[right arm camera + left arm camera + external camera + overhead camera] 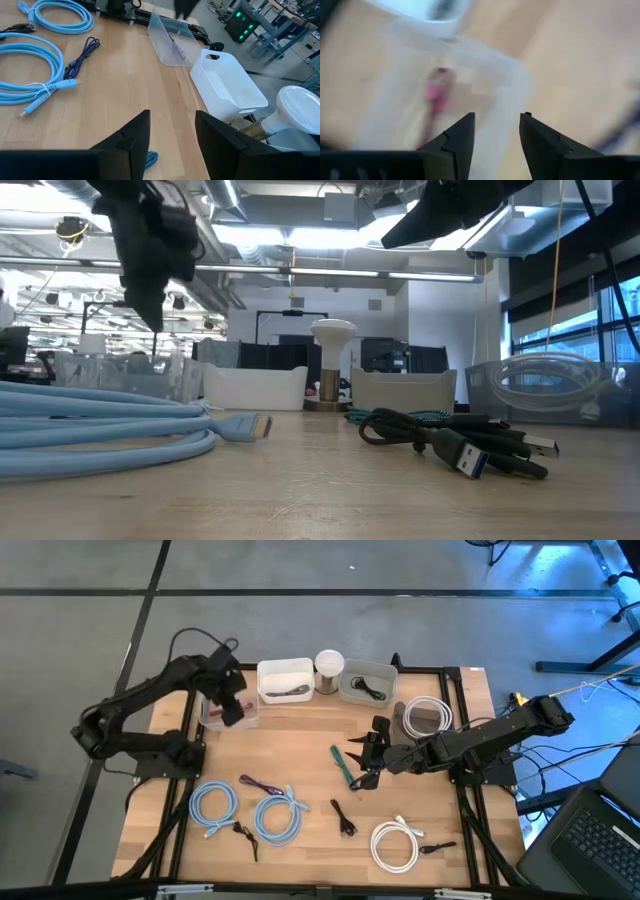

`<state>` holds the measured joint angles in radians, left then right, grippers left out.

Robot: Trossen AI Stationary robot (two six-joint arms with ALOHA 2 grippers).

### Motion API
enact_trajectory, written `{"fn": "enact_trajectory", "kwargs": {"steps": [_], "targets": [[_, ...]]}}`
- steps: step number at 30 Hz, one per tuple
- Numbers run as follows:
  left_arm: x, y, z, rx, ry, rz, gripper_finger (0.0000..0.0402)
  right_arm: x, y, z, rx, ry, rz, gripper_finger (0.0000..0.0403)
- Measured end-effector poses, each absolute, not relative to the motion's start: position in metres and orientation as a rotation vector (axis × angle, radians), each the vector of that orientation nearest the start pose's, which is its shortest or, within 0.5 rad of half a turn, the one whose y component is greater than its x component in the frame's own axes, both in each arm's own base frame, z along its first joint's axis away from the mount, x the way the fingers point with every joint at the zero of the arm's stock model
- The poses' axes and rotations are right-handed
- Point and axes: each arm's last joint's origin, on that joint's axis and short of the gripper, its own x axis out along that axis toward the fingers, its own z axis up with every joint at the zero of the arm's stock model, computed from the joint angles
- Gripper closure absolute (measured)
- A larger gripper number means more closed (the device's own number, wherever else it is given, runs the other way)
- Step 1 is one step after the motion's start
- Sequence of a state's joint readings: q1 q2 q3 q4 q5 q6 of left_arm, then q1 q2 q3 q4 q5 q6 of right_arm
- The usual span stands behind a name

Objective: Pick & Place USB Port
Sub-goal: Put the blue HDMI cable into the transparent bin

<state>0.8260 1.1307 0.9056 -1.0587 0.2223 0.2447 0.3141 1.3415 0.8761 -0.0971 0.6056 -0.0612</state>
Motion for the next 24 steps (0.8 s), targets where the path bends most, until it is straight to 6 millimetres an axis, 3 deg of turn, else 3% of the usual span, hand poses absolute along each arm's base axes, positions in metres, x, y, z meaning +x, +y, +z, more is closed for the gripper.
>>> {"fn": "enact_trajectory", "kwargs": {"steps": [15, 20, 24], "targets": [[0.191, -0.01, 0.236, -0.517, 1.159, -0.01, 0.0256, 0.274, 0.072, 0.255, -0.31, 0.515, -0.269, 0.0244], [0.19, -0.051, 0.23, -0.44, 1.213, -0.133, 0.0256, 0.275, 0.072, 0.255, -0.31, 0.515, -0.269, 0.0244], [0.178, -0.069, 0.224, -0.284, 1.309, -0.15, 0.0256, 0.275, 0.072, 0.255, -0.31, 0.515, -0.269, 0.0244]]}}
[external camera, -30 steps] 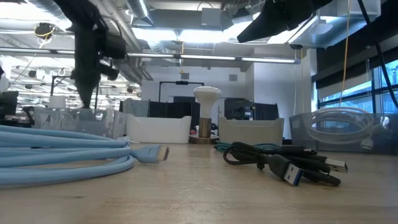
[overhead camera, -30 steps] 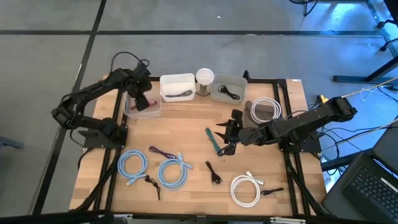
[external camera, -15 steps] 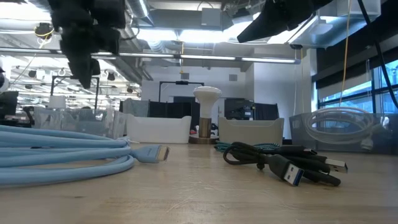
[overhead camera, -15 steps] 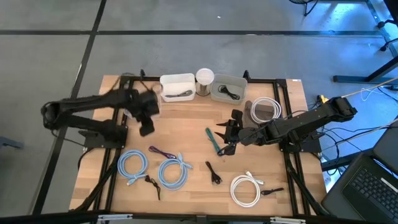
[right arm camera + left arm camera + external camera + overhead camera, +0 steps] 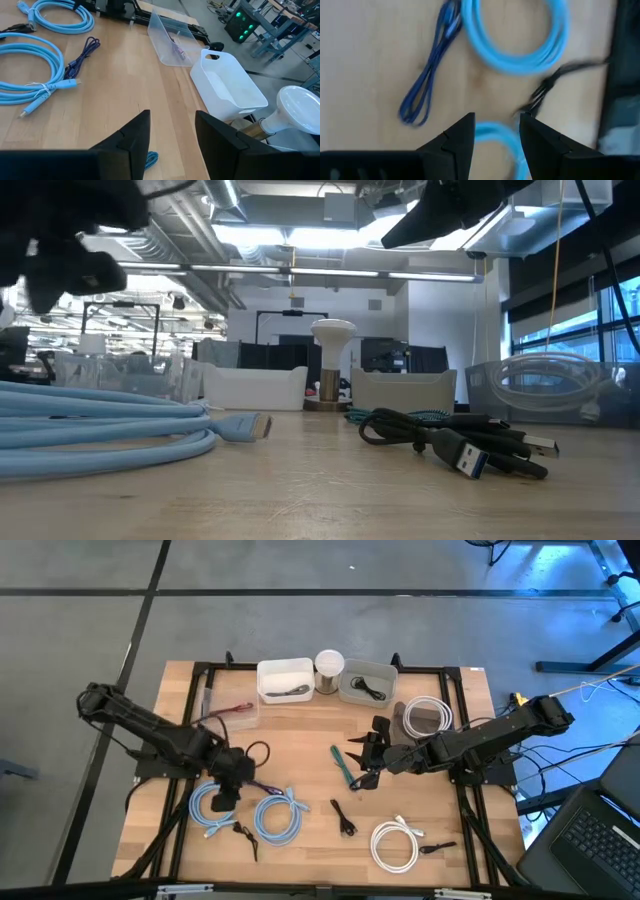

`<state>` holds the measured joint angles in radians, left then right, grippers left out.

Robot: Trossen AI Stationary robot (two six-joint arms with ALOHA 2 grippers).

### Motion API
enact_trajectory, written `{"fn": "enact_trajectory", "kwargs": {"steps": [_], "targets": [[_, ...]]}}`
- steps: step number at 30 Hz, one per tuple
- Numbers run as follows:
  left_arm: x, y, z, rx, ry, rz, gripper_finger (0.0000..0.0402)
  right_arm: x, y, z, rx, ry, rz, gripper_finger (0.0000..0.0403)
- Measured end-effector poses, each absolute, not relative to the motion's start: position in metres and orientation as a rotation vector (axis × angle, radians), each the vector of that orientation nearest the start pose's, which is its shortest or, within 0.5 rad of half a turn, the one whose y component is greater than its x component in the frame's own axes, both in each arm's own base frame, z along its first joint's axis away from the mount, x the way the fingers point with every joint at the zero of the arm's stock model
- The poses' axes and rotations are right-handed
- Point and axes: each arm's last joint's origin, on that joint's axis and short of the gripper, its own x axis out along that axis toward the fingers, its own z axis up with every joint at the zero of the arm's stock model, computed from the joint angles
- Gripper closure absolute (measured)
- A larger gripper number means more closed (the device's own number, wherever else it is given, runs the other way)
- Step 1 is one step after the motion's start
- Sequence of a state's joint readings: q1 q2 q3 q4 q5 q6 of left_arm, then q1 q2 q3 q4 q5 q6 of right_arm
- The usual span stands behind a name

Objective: Pick & Place USB Port
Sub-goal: Put the blue HDMI cable into the transparent bin

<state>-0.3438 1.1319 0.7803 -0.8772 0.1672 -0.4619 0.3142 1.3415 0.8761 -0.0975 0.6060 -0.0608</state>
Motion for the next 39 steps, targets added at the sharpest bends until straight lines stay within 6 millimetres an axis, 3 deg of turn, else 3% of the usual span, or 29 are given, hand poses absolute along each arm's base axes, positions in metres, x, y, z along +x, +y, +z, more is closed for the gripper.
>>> {"fn": "enact_trajectory", "kwargs": {"steps": [9, 27, 35, 39], "targets": [[0.166, -0.075, 0.205, -0.084, 1.541, -0.056, 0.0256, 0.274, 0.072, 0.255, -0.31, 0.515, -0.268, 0.0244], [0.184, -0.09, 0.147, 0.128, 1.877, -0.067, 0.0256, 0.275, 0.072, 0.255, -0.31, 0.515, -0.269, 0.0244], [0.189, -0.092, 0.119, 0.155, 1.93, -0.066, 0.0256, 0.275, 0.072, 0.255, -0.31, 0.515, -0.269, 0.0244], [0.19, -0.092, 0.115, 0.161, 1.951, -0.035, 0.026, 0.275, 0.072, 0.255, -0.31, 0.515, -0.269, 0.0244]]}}
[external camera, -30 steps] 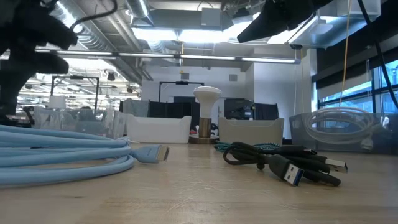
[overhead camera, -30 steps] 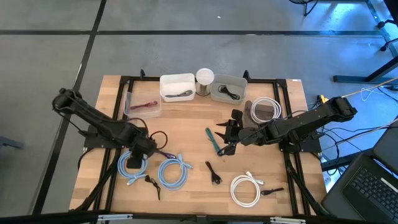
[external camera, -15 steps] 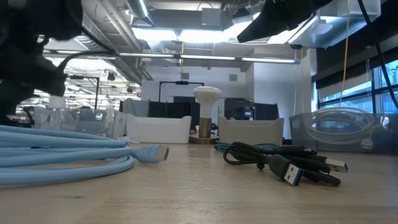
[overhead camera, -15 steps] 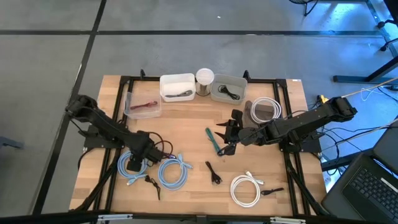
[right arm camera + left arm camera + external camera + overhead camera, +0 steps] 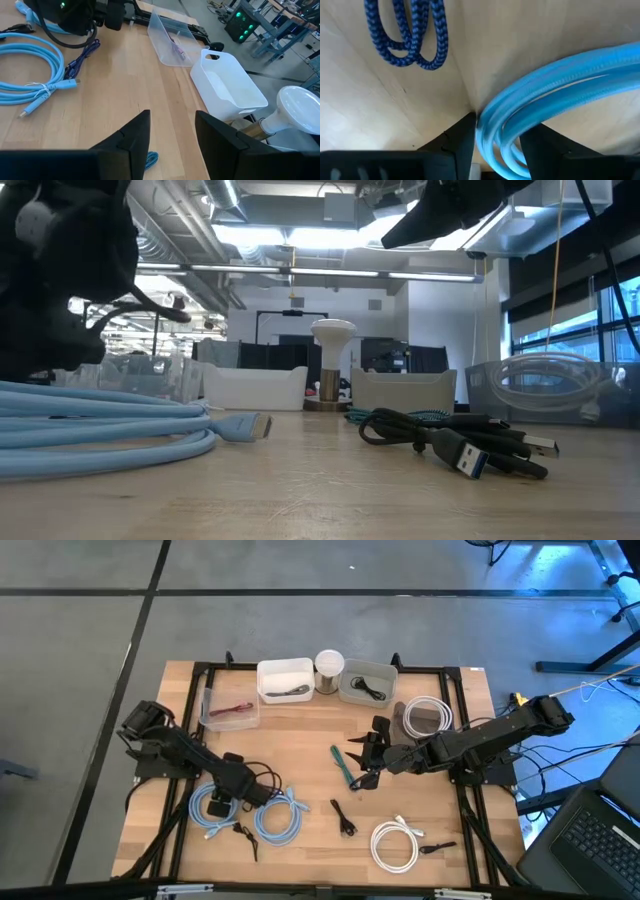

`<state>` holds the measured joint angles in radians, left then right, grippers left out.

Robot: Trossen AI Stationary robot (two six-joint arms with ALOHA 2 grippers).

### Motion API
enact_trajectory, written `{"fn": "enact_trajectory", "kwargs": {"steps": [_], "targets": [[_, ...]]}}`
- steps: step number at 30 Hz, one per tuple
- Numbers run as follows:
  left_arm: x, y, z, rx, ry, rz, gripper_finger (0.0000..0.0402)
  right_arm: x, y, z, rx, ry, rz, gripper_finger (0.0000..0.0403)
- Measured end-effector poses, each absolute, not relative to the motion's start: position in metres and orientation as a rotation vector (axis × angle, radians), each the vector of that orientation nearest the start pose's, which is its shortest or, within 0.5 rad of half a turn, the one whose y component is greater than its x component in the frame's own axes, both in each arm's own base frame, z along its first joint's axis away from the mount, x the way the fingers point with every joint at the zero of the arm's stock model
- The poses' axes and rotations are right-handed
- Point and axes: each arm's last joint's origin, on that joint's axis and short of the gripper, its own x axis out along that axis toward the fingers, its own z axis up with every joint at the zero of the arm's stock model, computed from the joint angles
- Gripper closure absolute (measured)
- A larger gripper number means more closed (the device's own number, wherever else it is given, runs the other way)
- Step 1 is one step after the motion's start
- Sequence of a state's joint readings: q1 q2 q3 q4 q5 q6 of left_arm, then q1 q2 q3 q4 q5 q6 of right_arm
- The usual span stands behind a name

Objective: Pick & Place USB Port
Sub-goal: Put the blue HDMI cable into the transparent bin

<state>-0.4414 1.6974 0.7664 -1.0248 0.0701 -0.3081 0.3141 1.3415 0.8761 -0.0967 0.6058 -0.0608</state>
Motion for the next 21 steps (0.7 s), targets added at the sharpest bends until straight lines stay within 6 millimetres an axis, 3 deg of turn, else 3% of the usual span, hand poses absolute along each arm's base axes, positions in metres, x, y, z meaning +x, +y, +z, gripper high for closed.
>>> {"fn": "enact_trajectory", "kwargs": {"steps": [3, 8, 21], "targets": [[0.189, -0.092, 0.118, 0.167, 1.954, 0.003, 0.0286, 0.275, 0.072, 0.255, -0.31, 0.515, -0.269, 0.0244], [0.186, -0.089, 0.128, 0.15, 1.904, 0.027, 0.0374, 0.275, 0.072, 0.256, -0.309, 0.514, -0.269, 0.0244], [0.168, -0.079, 0.182, 0.041, 1.655, 0.105, 0.0374, 0.275, 0.072, 0.256, -0.308, 0.515, -0.262, 0.0244]]}}
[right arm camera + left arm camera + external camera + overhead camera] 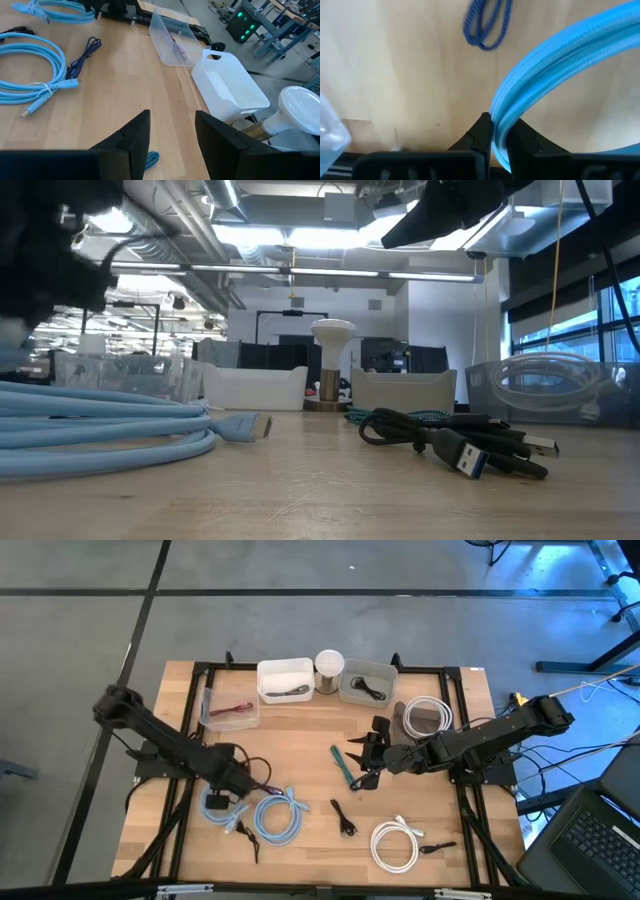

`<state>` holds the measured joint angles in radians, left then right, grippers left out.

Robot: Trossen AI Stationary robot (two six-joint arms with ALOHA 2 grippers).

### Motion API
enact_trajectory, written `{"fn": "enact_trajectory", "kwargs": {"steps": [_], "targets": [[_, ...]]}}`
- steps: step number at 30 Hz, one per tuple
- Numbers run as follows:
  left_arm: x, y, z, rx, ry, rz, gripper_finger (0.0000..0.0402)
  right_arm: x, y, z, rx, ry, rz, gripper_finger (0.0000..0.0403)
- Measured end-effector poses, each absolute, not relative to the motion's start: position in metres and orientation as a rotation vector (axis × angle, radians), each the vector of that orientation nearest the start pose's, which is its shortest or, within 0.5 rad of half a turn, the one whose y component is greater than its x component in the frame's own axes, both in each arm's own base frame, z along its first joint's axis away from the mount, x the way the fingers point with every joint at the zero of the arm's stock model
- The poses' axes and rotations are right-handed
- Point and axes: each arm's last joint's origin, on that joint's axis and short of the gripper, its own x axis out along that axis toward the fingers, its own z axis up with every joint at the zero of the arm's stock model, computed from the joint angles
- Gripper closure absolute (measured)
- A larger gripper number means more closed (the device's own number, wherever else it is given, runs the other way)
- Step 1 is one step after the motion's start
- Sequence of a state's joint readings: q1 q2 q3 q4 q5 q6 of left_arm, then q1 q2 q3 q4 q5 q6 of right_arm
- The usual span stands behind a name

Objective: Pick & Place USB Port
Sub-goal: Put the blue HDMI cable into the transparent bin

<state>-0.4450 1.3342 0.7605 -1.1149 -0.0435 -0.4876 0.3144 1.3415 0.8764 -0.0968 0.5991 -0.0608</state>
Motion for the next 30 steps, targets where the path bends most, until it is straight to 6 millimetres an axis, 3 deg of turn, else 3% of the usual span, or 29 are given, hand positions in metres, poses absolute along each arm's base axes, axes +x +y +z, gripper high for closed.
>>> {"fn": "enact_trajectory", "kwargs": {"steps": [13, 23, 30], "targets": [[0.155, -0.066, 0.234, -0.003, 1.139, 0.094, 0.0374, 0.275, 0.072, 0.255, -0.308, 0.515, -0.262, 0.0244], [0.19, -0.069, 0.265, 0.212, 0.651, 0.024, 0.0374, 0.275, 0.072, 0.255, -0.308, 0.515, -0.262, 0.0244], [0.195, -0.058, 0.271, 0.267, 0.599, 0.072, 0.0374, 0.275, 0.072, 0.255, -0.308, 0.515, -0.262, 0.0244]]}}
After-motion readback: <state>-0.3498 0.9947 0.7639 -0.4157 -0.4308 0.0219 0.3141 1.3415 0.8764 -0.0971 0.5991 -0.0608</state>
